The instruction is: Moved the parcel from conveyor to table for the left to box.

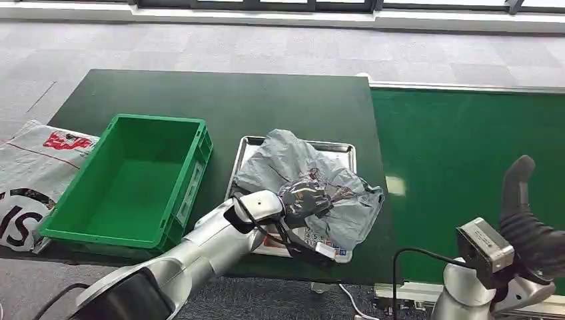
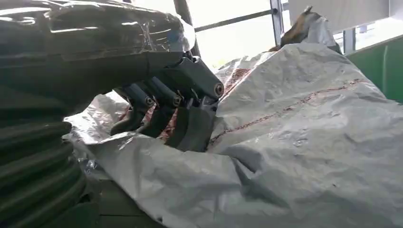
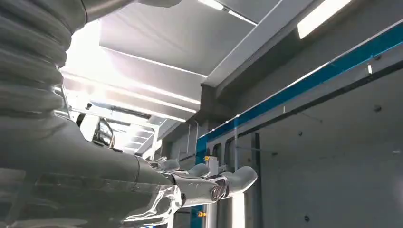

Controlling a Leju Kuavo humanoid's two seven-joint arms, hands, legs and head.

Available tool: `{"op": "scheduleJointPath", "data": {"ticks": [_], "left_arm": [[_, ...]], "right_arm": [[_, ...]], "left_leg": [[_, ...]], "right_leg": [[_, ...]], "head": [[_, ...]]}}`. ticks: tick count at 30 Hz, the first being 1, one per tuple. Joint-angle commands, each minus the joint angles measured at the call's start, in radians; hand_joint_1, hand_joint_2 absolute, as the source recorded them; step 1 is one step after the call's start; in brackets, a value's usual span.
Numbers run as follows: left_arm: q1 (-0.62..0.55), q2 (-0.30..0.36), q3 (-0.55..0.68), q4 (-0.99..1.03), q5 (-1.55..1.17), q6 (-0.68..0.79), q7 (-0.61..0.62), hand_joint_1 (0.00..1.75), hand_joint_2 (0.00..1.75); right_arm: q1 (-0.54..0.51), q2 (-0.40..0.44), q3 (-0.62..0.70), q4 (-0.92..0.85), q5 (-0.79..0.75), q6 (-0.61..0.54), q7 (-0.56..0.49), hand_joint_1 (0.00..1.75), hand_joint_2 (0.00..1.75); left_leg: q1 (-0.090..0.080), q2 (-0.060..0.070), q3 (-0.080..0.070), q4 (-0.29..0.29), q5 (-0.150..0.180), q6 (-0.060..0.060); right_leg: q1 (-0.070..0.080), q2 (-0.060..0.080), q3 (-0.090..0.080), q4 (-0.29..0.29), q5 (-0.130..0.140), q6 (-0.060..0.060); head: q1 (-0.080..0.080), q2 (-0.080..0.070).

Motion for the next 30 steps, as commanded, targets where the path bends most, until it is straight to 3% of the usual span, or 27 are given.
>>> {"op": "scheduleJointPath", "data": {"ticks": [1, 6, 11, 21, 23, 27, 30], "left_arm": [[-0.035, 0.014, 0.013, 0.025, 0.006, -0.002, -0.016, 1.75, 1.75], [-0.041, 0.031, 0.048, -0.010, 0.021, 0.091, -0.002, 1.75, 1.75], [-0.068, 0.084, 0.105, -0.129, -0.016, 0.286, 0.097, 1.75, 1.75], [-0.030, 0.155, 0.203, -0.295, 0.006, 0.356, 0.134, 1.75, 1.75], [-0.023, 0.173, 0.221, -0.313, -0.009, 0.371, 0.162, 1.75, 1.75], [-0.037, 0.201, 0.226, -0.288, -0.220, 0.445, 0.361, 1.75, 1.75], [-0.037, 0.201, 0.226, -0.288, -0.220, 0.445, 0.361, 1.75, 1.75]], "right_arm": [[-0.044, 0.067, -0.071, 0.036, -0.011, 0.000, 0.000, 0.00, 1.75], [-0.041, 0.067, -0.086, 0.022, -0.017, 0.000, 0.000, 0.00, 1.75], [-0.030, 0.067, -0.108, -0.001, -0.028, 0.000, 0.000, 0.00, 1.75], [-0.039, 0.067, -0.108, 0.016, -0.034, 0.000, 0.000, 0.00, 1.75], [-0.041, 0.067, -0.107, 0.018, -0.033, 0.000, 0.000, 0.00, 1.75], [-0.039, 0.067, -0.109, 0.014, -0.034, 0.000, 0.000, 0.00, 1.75], [-0.039, 0.067, -0.109, 0.014, -0.034, 0.000, 0.000, 0.00, 1.75]], "left_leg": [[0.000, 0.002, 0.000, 0.000, 0.000, 0.000], [0.001, 0.002, 0.000, 0.000, 0.000, 0.000], [0.001, 0.003, -0.001, 0.001, 0.000, 0.000], [0.000, 0.004, 0.000, 0.000, 0.000, 0.000], [0.000, 0.003, 0.000, 0.000, 0.000, 0.000], [0.000, 0.004, 0.001, 0.000, 0.000, 0.000], [0.001, 0.004, 0.000, 0.000, 0.000, 0.000]], "right_leg": [[0.001, 0.002, 0.000, 0.000, 0.000, -0.001], [0.001, 0.002, -0.001, 0.000, 0.001, -0.001], [0.001, 0.002, -0.002, 0.001, 0.001, -0.002], [0.001, 0.003, -0.001, 0.000, 0.001, -0.001], [0.001, 0.003, -0.001, 0.000, 0.001, -0.001], [0.001, 0.003, -0.001, 0.000, 0.001, -0.001], [0.001, 0.003, -0.001, 0.000, 0.001, -0.001]], "head": [[0.000, 0.000], [0.000, 0.000], [0.000, 0.000], [0.000, 0.000], [0.000, 0.000], [0.000, 0.000], [0.000, 0.000]]}}
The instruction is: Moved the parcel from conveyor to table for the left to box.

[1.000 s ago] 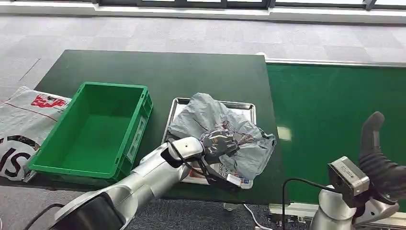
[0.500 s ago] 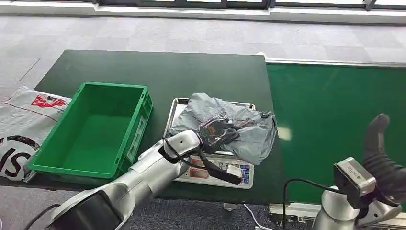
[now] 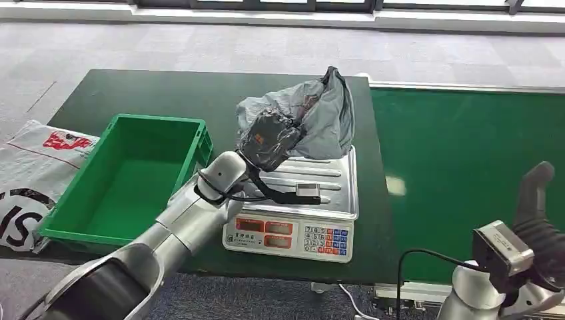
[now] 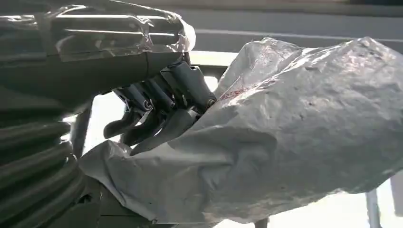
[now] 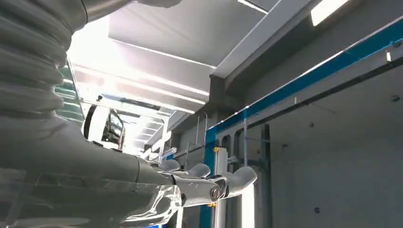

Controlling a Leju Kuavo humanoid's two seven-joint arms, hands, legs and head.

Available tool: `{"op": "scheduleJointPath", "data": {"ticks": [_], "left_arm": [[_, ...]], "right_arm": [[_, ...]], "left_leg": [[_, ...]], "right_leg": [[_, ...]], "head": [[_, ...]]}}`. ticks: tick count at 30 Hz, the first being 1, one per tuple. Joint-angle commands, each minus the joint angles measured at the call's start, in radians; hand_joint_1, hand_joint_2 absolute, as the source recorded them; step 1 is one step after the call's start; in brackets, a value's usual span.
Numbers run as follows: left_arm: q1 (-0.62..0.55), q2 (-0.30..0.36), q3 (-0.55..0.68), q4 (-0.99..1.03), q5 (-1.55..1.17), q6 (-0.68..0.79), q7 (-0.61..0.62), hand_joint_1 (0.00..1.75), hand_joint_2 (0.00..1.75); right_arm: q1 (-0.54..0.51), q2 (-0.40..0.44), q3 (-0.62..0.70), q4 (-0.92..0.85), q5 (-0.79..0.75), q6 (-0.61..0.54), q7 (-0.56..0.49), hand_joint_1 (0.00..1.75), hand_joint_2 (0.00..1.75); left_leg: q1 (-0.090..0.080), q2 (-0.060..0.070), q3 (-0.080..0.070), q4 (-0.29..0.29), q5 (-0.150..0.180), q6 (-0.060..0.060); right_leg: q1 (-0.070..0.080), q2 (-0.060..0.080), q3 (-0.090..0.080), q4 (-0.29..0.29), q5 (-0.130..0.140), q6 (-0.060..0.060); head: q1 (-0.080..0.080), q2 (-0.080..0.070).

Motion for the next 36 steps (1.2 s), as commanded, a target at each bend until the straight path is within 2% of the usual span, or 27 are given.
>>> {"op": "scheduleJointPath", "data": {"ticks": [1, 5, 7, 10, 14, 16, 17, 20, 21, 24, 28, 32, 33, 36], "left_arm": [[-0.021, 0.065, 0.054, 0.001, -0.124, 0.041, 0.116, 1.75, 1.75], [-0.031, 0.122, 0.142, 0.027, -0.304, 0.136, 0.313, 1.75, 1.75], [-0.002, 0.178, 0.218, -0.068, -0.350, 0.136, 0.362, 1.75, 1.75], [-0.002, 0.178, 0.218, -0.068, -0.350, 0.136, 0.362, 1.75, 1.75], [0.086, 0.207, 0.350, -0.213, -0.396, 0.136, 0.358, 1.75, 1.75], [0.080, 0.275, 0.314, -0.187, -0.398, 0.136, 0.418, 1.75, 1.75], [0.082, 0.285, 0.275, -0.187, -0.398, 0.136, 0.461, 1.75, 1.75], [0.085, 0.287, 0.269, -0.189, -0.398, 0.136, 0.467, 1.75, 1.75], [0.067, 0.330, 0.190, -0.167, -0.398, 0.136, 0.569, 1.75, 1.75], [0.042, 0.377, 0.097, -0.103, -0.398, 0.115, 0.683, 1.75, 1.75], [0.024, 0.353, 0.081, 0.019, -0.398, -0.010, 0.664, 1.75, 1.75], [0.024, 0.345, 0.075, 0.037, -0.398, -0.033, 0.663, 1.75, 1.75], [0.017, 0.324, 0.103, 0.082, -0.398, -0.080, 0.636, 1.75, 1.75], [0.026, 0.334, 0.128, 0.135, -0.398, -0.115, 0.638, 1.75, 1.75]], "right_arm": [[-0.042, 0.067, -0.059, 0.021, -0.001, 0.000, 0.000, 0.00, 1.75], [-0.023, 0.067, -0.061, 0.010, -0.008, 0.000, 0.000, 0.00, 1.75], [-0.019, 0.067, -0.059, 0.012, -0.010, 0.000, 0.000, 0.00, 1.75], [-0.019, 0.067, -0.059, 0.012, -0.010, 0.000, 0.000, 0.00, 1.75], [-0.008, 0.067, -0.045, 0.018, 0.000, 0.000, 0.000, 0.00, 1.75], [0.000, 0.067, -0.045, 0.007, 0.002, 0.000, 0.000, 0.00, 1.75], [0.004, 0.067, -0.044, 0.005, 0.000, 0.000, 0.000, 0.00, 1.75], [0.004, 0.067, -0.044, 0.004, 0.000, 0.000, 0.000, 0.00, 1.75], [0.006, 0.067, -0.045, 0.001, -0.001, 0.000, 0.000, 0.00, 1.75], [0.014, 0.067, -0.052, -0.005, -0.004, 0.000, 0.000, 0.00, 1.75], [0.035, 0.067, -0.061, -0.029, -0.009, 0.000, 0.000, 0.00, 1.75], [0.037, 0.067, -0.059, -0.030, -0.009, 0.000, 0.000, 0.00, 1.75], [0.039, 0.067, -0.060, -0.031, -0.008, 0.000, 0.000, 0.00, 1.75], [0.044, 0.067, -0.050, -0.024, -0.010, 0.000, 0.000, 0.00, 1.75]], "left_leg": [[0.000, 0.003, 0.000, 0.000, 0.000, 0.000], [0.000, 0.003, 0.000, 0.000, 0.000, 0.000], [0.000, 0.006, 0.001, 0.000, -0.001, 0.000], [0.001, 0.005, 0.000, 0.000, 0.000, 0.000], [0.000, 0.005, 0.001, -0.001, 0.000, 0.000], [0.001, 0.007, 0.001, -0.001, 0.000, 0.000], [0.001, 0.010, 0.002, -0.002, 0.000, -0.001], [0.001, 0.006, 0.002, -0.002, 0.001, -0.001], [0.001, 0.006, 0.001, -0.001, 0.000, -0.001], [0.002, 0.003, 0.001, -0.001, 0.001, -0.001], [0.001, 0.003, 0.002, -0.001, 0.001, -0.001], [0.002, 0.002, 0.001, -0.002, 0.002, -0.001], [0.002, 0.002, 0.000, -0.001, 0.002, -0.001], [0.002, 0.002, 0.001, -0.002, 0.002, -0.001]], "right_leg": [[0.001, 0.002, -0.001, 0.000, 0.000, -0.001], [0.000, 0.002, 0.000, 0.000, 0.000, -0.001], [0.001, 0.006, -0.001, 0.000, 0.001, -0.001], [0.001, 0.004, -0.002, 0.001, 0.001, -0.002], [0.001, 0.004, -0.001, -0.001, 0.001, -0.002], [0.001, 0.006, -0.002, 0.000, 0.001, -0.002], [0.002, 0.008, -0.001, -0.001, 0.002, -0.002], [0.002, 0.005, -0.001, -0.001, 0.001, -0.002], [0.001, 0.005, -0.002, 0.000, 0.001, -0.002], [0.003, 0.002, -0.001, -0.001, 0.001, -0.002], [0.001, 0.002, -0.001, 0.000, 0.000, -0.002], [0.003, 0.001, -0.001, -0.001, 0.001, -0.003], [0.002, 0.001, -0.002, 0.000, 0.001, -0.003], [0.002, 0.001, -0.001, -0.002, 0.001, -0.003]], "head": [[0.000, 0.000], [0.000, 0.000], [0.000, 0.000], [0.000, 0.000], [0.000, 0.000], [0.000, 0.000], [0.000, 0.000], [0.000, 0.000], [0.000, 0.000], [0.000, 0.000], [0.000, 0.000], [0.000, 0.000], [0.000, 0.000], [0.000, 0.000]]}}
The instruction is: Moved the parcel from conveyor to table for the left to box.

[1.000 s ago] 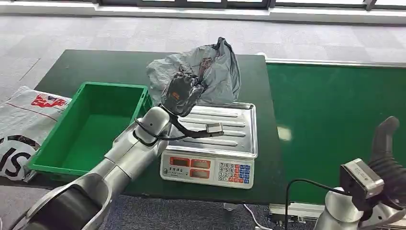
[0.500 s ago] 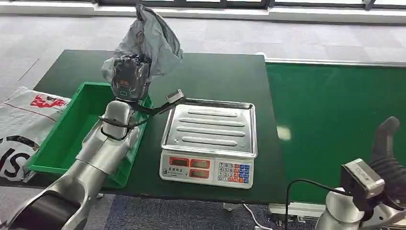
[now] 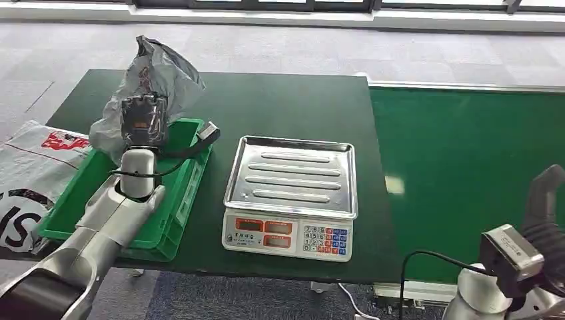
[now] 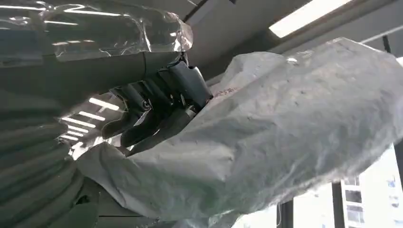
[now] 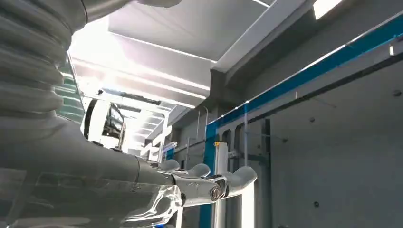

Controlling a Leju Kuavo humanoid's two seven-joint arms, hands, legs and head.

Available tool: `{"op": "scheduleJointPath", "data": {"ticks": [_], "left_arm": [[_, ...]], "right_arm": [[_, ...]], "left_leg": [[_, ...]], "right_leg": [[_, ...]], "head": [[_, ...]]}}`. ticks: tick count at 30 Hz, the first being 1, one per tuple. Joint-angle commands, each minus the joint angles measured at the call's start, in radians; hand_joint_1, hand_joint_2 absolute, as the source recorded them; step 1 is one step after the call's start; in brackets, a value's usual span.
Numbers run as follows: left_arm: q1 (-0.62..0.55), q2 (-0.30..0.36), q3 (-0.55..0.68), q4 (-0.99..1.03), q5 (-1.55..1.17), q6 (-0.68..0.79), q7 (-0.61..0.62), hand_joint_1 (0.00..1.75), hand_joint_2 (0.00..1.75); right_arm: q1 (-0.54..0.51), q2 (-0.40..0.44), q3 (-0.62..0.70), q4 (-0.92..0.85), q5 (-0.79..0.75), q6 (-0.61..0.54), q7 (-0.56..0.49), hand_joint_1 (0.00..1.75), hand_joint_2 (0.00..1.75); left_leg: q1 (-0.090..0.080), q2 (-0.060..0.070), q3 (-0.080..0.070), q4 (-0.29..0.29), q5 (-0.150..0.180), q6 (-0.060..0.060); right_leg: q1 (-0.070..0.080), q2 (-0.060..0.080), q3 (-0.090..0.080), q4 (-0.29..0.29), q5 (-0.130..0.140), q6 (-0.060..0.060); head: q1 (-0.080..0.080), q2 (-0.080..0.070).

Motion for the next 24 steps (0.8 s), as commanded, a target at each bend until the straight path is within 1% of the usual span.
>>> {"op": "scheduleJointPath", "data": {"ticks": [1, 4, 7, 9, 11, 13, 14, 16, 18, 19, 20, 21, 22, 23, 24], "left_arm": [[-0.052, 0.001, -0.038, 0.225, -0.079, -0.106, -0.022, 1.75, 1.75], [-0.052, 0.001, -0.038, 0.225, -0.079, -0.106, -0.022, 1.75, 1.75], [-0.052, 0.001, -0.038, 0.225, -0.079, -0.106, -0.022, 1.75, 1.75], [-0.052, 0.001, -0.038, 0.225, -0.079, -0.106, -0.022, 1.75, 1.75], [-0.052, 0.001, -0.038, 0.225, -0.079, -0.106, -0.022, 1.75, 1.75], [-0.051, 0.007, -0.035, 0.255, -0.079, -0.140, -0.044, 1.75, 1.75], [-0.055, 0.003, -0.023, 0.273, -0.074, -0.162, -0.074, 1.75, 1.75], [-0.053, 0.006, -0.010, 0.284, -0.074, -0.164, -0.089, 1.75, 1.75], [-0.049, 0.002, 0.031, 0.308, -0.071, -0.174, -0.105, 1.75, 1.75], [-0.049, 0.002, 0.031, 0.308, -0.071, -0.174, -0.105, 1.75, 1.75], [-0.045, 0.004, 0.072, 0.325, -0.072, -0.189, -0.084, 1.75, 1.75], [-0.034, 0.002, 0.092, 0.320, -0.079, -0.172, -0.029, 1.75, 1.75], [-0.021, 0.011, 0.093, 0.308, -0.079, -0.142, 0.030, 0.19, 1.75], [-0.006, 0.022, 0.111, 0.293, -0.078, -0.110, 0.079, 0.00, 1.75], [0.017, 0.020, 0.147, 0.277, -0.073, -0.079, 0.094, 0.00, 1.75]], "right_arm": [[0.034, 0.066, -0.030, 0.001, -0.006, 0.000, 0.000, 0.00, 1.75], [0.034, 0.066, -0.030, 0.001, -0.006, 0.000, 0.000, 0.00, 1.75], [0.034, 0.066, -0.030, 0.001, -0.006, 0.000, 0.000, 0.00, 1.75], [0.034, 0.066, -0.030, 0.001, -0.006, 0.000, 0.000, 0.00, 1.75], [0.034, 0.066, -0.030, 0.001, -0.006, 0.000, 0.000, 0.00, 1.75], [0.032, 0.066, -0.025, 0.006, -0.003, 0.000, 0.000, 0.00, 1.75], [0.028, 0.066, -0.022, 0.011, -0.002, 0.000, 0.000, 0.00, 1.75], [0.022, 0.066, -0.019, 0.016, 0.001, 0.000, 0.000, 0.00, 1.75], [0.019, 0.066, -0.021, 0.025, 0.000, 0.000, 0.000, 0.00, 1.75], [0.019, 0.066, -0.021, 0.025, 0.000, 0.000, 0.000, 0.00, 1.75], [0.026, 0.066, -0.018, 0.029, 0.000, 0.000, 0.000, 0.00, 1.75], [0.031, 0.066, -0.018, 0.031, -0.003, 0.000, 0.000, 0.00, 1.75], [0.038, 0.066, -0.011, 0.040, -0.010, 0.000, 0.000, 0.00, 1.75], [0.042, 0.066, -0.005, 0.048, -0.009, 0.000, 0.000, 0.00, 1.75], [0.043, 0.066, -0.001, 0.053, -0.007, 0.000, 0.000, 0.00, 1.75]], "left_leg": [[0.001, -0.001, 0.002, -0.001, 0.000, 0.000], [0.001, 0.001, 0.002, -0.001, 0.000, 0.000], [0.001, 0.000, 0.000, 0.000, 0.000, 0.000], [0.003, -0.001, 0.002, -0.002, 0.000, -0.001], [0.001, 0.001, 0.000, 0.000, 0.000, -0.001], [0.001, 0.001, 0.001, -0.001, 0.000, -0.001], [0.002, 0.001, 0.001, -0.001, 0.000, -0.001], [0.001, 0.001, 0.000, -0.001, 0.000, -0.001], [0.001, 0.002, 0.000, 0.000, 0.000, -0.001], [0.002, 0.002, 0.001, -0.001, 0.000, -0.001], [0.001, 0.002, 0.000, 0.000, 0.000, -0.001], [0.002, 0.003, 0.001, -0.002, 0.000, -0.001], [0.001, 0.002, 0.001, -0.001, 0.000, -0.001], [0.002, 0.002, 0.002, -0.002, 0.000, -0.001], [0.002, 0.004, 0.003, -0.003, 0.000, -0.001]], "right_leg": [[0.001, -0.001, 0.003, -0.002, 0.000, -0.001], [0.002, 0.000, 0.002, -0.002, 0.000, -0.001], [0.002, -0.001, 0.000, -0.001, 0.000, -0.002], [0.003, -0.002, 0.003, -0.004, 0.001, -0.003], [0.002, 0.000, 0.000, -0.001, 0.000, -0.002], [0.002, 0.000, 0.001, -0.001, 0.000, -0.002], [0.003, 0.000, 0.001, -0.002, 0.001, -0.002], [0.002, 0.000, 0.000, -0.001, 0.001, -0.002], [0.002, 0.001, 0.000, -0.001, 0.001, -0.002], [0.002, 0.001, 0.001, -0.001, 0.001, -0.002], [0.002, 0.001, 0.000, -0.001, 0.001, -0.002], [0.002, 0.002, 0.001, -0.002, 0.001, -0.002], [0.002, 0.002, 0.001, -0.001, 0.001, -0.002], [0.003, 0.001, 0.002, -0.002, 0.001, -0.002], [0.003, 0.002, 0.003, -0.004, 0.002, -0.003]], "head": [[0.000, 0.000], [0.000, 0.000], [0.000, 0.000], [0.000, 0.000], [0.000, 0.000], [0.000, 0.000], [0.000, 0.000], [0.000, 0.000], [0.000, 0.000], [0.000, 0.000], [0.000, 0.000], [0.000, 0.000], [0.000, 0.000], [0.000, 0.000], [0.000, 0.000]]}}
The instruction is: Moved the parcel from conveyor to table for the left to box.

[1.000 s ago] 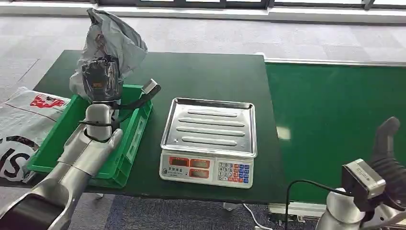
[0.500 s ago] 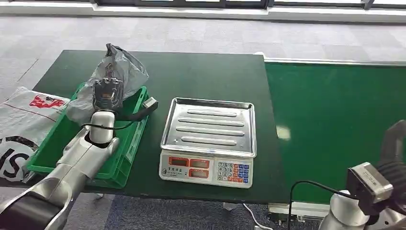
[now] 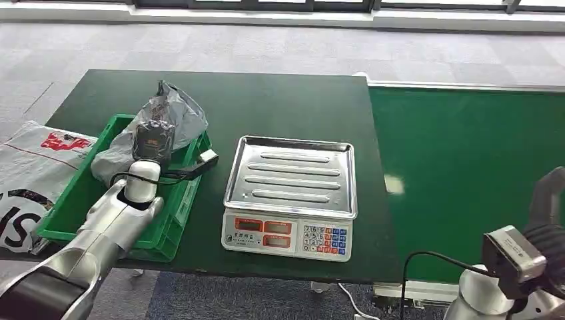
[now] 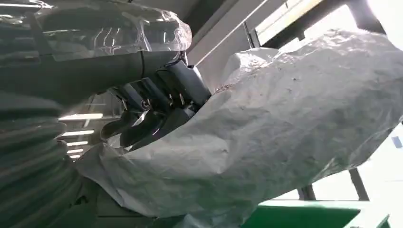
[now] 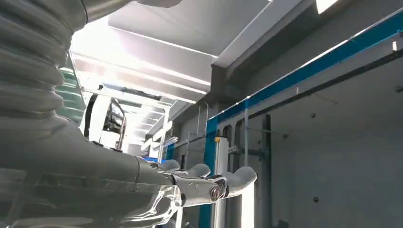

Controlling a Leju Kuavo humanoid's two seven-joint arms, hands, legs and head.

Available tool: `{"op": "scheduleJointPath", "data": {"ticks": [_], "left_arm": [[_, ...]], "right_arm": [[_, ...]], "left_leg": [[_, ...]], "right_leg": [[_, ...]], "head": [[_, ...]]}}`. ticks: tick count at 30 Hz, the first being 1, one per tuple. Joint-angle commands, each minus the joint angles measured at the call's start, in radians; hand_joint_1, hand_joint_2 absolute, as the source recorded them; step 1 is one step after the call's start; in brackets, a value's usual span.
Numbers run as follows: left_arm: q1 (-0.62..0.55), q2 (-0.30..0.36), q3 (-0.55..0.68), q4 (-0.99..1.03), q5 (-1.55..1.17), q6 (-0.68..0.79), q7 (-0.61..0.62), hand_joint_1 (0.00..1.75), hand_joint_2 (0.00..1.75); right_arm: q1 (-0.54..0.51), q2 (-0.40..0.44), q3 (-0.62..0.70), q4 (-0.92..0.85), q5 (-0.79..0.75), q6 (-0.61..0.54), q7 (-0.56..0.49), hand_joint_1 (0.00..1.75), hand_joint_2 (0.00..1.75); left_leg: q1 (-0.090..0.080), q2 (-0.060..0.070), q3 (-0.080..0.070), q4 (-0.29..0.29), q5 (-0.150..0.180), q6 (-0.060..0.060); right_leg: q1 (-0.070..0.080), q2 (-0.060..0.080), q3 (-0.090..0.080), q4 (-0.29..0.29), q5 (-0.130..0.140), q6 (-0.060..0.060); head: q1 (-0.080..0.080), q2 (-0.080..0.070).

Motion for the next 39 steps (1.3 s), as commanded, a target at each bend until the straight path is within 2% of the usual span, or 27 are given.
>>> {"op": "scheduleJointPath", "data": {"ticks": [1, 2, 3, 11, 13, 17, 22, 24, 28, 29, 30, 31, 32, 36, 37, 38, 39], "left_arm": [[0.041, 0.018, 0.167, 0.056, -0.076, 0.102, 0.191, 0.00, 1.75], [0.067, 0.023, 0.196, 0.026, -0.066, 0.149, 0.197, 0.00, 1.75], [0.091, 0.025, 0.229, -0.010, -0.067, 0.177, 0.195, 0.00, 0.00], [0.102, 0.027, 0.239, -0.028, -0.066, 0.201, 0.199, 0.00, 0.00], [0.141, 0.026, 0.287, -0.092, -0.074, 0.243, 0.191, 0.00, 0.00], [0.237, 0.067, 0.327, -0.231, -0.079, 0.300, 0.248, 0.00, 0.00], [0.345, 0.060, 0.428, -0.441, -0.079, 0.311, 0.250, 0.00, 0.00], [0.397, 0.054, 0.463, -0.530, -0.079, 0.311, 0.215, 0.00, 0.00], [0.399, 0.014, 0.497, -0.583, -0.079, 0.311, 0.148, 0.00, 0.00], [0.409, -0.007, 0.517, -0.626, -0.038, 0.311, 0.085, 0.00, 0.00], [0.409, -0.057, 0.577, -0.668, 0.038, 0.311, -0.055, 0.00, 0.00], [0.409, -0.070, 0.588, -0.691, 0.034, 0.311, -0.081, 0.00, 0.00], [0.403, -0.143, 0.656, -0.701, 0.226, 0.311, -0.334, 0.00, 0.00], [0.386, -0.229, 0.686, -0.699, 0.570, 0.311, -0.656, 0.00, 0.00], [0.393, -0.234, 0.678, -0.718, 0.631, 0.311, -0.695, 0.00, 0.00], [0.409, -0.231, 0.653, -0.771, 0.840, 0.266, -0.807, 0.00, 0.00], [0.409, -0.231, 0.653, -0.771, 0.840, 0.266, -0.807, 0.00, 0.00]], "right_arm": [[0.041, 0.066, 0.008, 0.060, -0.009, 0.000, 0.000, 0.00, 1.75], [0.040, 0.066, 0.020, 0.068, -0.006, 0.000, 0.000, 0.00, 1.75], [0.037, 0.066, 0.024, 0.072, -0.004, 0.000, 0.000, 0.00, 1.75], [0.036, 0.066, 0.029, 0.076, -0.004, 0.000, 0.000, 0.00, 1.75], [0.035, 0.066, 0.041, 0.085, 0.000, 0.000, 0.000, 0.00, 1.75], [0.031, 0.066, 0.054, 0.113, 0.002, 0.000, 0.000, 0.00, 1.75], [0.030, 0.066, 0.061, 0.130, -0.002, 0.000, 0.000, 0.00, 1.75], [0.031, 0.066, 0.063, 0.131, -0.004, 0.000, 0.000, 0.00, 1.75], [0.030, 0.066, 0.064, 0.137, -0.007, 0.000, 0.000, 0.00, 1.75], [0.029, 0.066, 0.062, 0.140, -0.007, 0.000, 0.000, 0.00, 1.75], [0.032, 0.066, 0.058, 0.137, -0.007, 0.000, 0.000, 0.00, 1.75], [0.034, 0.066, 0.060, 0.137, -0.007, 0.000, 0.000, 0.00, 1.75], [0.040, 0.066, 0.058, 0.129, -0.009, 0.000, 0.000, 0.00, 1.75], [0.060, 0.066, 0.069, 0.110, -0.008, 0.000, 0.000, 0.00, 1.75], [0.063, 0.066, 0.073, 0.110, -0.008, 0.000, 0.000, 0.00, 1.75], [0.068, 0.066, 0.085, 0.110, -0.008, 0.000, 0.000, 0.00, 1.75], [0.068, 0.066, 0.085, 0.110, -0.008, 0.000, 0.000, 0.00, 1.75]], "left_leg": [[0.002, 0.003, 0.004, -0.003, -0.001, 0.000], [0.002, 0.004, 0.004, -0.003, -0.001, 0.000], [0.002, 0.004, 0.004, -0.003, -0.001, 0.000], [0.002, 0.002, 0.002, -0.002, 0.000, 0.000], [0.002, 0.002, 0.002, -0.002, 0.000, 0.000], [0.003, 0.006, 0.004, -0.005, -0.001, -0.001], [0.002, 0.003, 0.002, -0.002, -0.001, -0.001], [0.001, 0.003, 0.001, -0.001, -0.001, 0.000], [0.001, 0.002, 0.001, -0.001, -0.001, -0.001], [0.002, 0.001, 0.000, -0.001, -0.001, -0.001], [0.001, 0.000, -0.001, 0.000, -0.001, -0.001], [0.002, 0.000, -0.001, -0.001, -0.001, -0.001], [0.002, -0.001, -0.001, -0.001, 0.000, 0.000], [0.001, -0.003, -0.001, -0.001, 0.000, 0.000], [0.001, -0.002, 0.000, -0.002, 0.000, 0.000], [0.001, -0.001, -0.001, -0.001, 0.000, 0.000], [0.001, 0.000, 0.000, -0.002, -0.001, 0.000]], "right_leg": [[0.002, 0.002, 0.003, -0.003, 0.001, -0.001], [0.002, 0.003, 0.003, -0.004, 0.001, -0.001], [0.002, 0.003, 0.004, -0.004, 0.001, -0.001], [0.003, 0.001, 0.002, -0.003, 0.001, -0.002], [0.003, 0.001, 0.002, -0.003, 0.001, -0.001], [0.003, 0.005, 0.004, -0.006, 0.002, -0.002], [0.003, 0.002, 0.002, -0.003, 0.000, -0.002], [0.002, 0.002, 0.001, -0.002, 0.000, -0.001], [0.003, 0.002, 0.001, -0.002, -0.001, -0.002], [0.003, 0.001, 0.000, -0.002, -0.001, -0.002], [0.003, 0.000, 0.000, -0.001, -0.001, -0.002], [0.003, 0.000, 0.001, -0.002, -0.001, -0.002], [0.004, -0.002, 0.001, -0.003, 0.000, -0.002], [0.002, -0.004, 0.002, -0.003, -0.001, -0.001], [0.003, -0.003, 0.002, -0.004, -0.001, -0.001], [0.001, -0.002, 0.001, -0.002, -0.001, -0.001], [0.001, -0.001, 0.002, -0.003, -0.001, -0.001]], "head": [[0.000, 0.000], [0.000, 0.000], [0.000, 0.000], [0.000, 0.000], [0.000, 0.000], [0.000, 0.000], [0.000, 0.000], [0.000, 0.000], [0.000, 0.000], [0.000, 0.000], [0.000, 0.000], [0.000, 0.000], [0.000, 0.000], [0.000, 0.000], [0.000, 0.000], [0.000, 0.000], [0.000, 0.000]]}}
